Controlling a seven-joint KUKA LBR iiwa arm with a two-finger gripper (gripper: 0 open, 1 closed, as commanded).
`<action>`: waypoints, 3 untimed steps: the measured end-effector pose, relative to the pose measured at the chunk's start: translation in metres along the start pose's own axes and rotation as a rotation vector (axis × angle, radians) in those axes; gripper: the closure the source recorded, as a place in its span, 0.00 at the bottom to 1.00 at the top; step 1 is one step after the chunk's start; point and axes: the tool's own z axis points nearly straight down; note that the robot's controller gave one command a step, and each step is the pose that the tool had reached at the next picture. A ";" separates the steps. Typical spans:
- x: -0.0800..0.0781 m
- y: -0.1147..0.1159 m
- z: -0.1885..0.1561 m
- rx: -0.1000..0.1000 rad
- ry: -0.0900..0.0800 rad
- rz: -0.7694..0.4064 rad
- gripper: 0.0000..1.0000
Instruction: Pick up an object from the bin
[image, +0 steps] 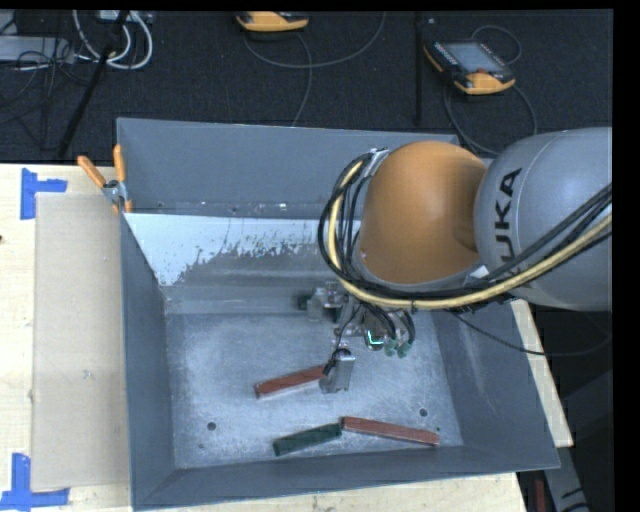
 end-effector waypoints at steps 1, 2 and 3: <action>-0.010 -0.040 0.144 0.001 0.000 0.071 0.00; -0.012 -0.039 0.139 -0.001 -0.008 0.073 1.00; -0.006 -0.040 -0.008 -0.002 -0.018 0.086 1.00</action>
Offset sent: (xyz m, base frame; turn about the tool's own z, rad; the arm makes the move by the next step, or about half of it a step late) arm 0.0108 -0.0390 -0.1390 0.0675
